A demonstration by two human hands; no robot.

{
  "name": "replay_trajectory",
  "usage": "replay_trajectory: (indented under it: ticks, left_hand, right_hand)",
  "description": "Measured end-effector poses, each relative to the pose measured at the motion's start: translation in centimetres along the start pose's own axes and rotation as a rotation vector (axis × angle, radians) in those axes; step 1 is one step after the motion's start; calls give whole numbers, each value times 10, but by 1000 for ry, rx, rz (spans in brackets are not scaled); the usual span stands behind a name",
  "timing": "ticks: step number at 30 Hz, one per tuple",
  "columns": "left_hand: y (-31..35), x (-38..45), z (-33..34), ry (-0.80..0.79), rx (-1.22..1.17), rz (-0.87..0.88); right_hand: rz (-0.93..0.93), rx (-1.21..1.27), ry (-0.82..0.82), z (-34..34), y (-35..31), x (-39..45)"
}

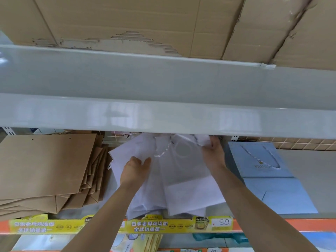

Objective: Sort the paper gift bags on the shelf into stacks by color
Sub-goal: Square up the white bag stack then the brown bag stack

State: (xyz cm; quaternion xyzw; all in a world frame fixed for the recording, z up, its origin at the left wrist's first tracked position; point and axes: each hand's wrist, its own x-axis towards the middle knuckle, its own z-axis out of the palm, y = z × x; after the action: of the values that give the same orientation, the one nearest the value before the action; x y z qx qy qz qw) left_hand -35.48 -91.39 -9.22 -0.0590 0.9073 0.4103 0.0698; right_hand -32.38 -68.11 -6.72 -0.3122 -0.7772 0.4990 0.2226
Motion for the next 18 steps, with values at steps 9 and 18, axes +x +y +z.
replay_trajectory:
  ticks: [9,18]
  left_hand:
    - [11,-22,17,11,89,52]
    - [47,-49,41,-213,-176,90]
  right_hand:
    - [227,-75,-257,42,12,-11]
    - [282,-72,-98,-22,32,-1]
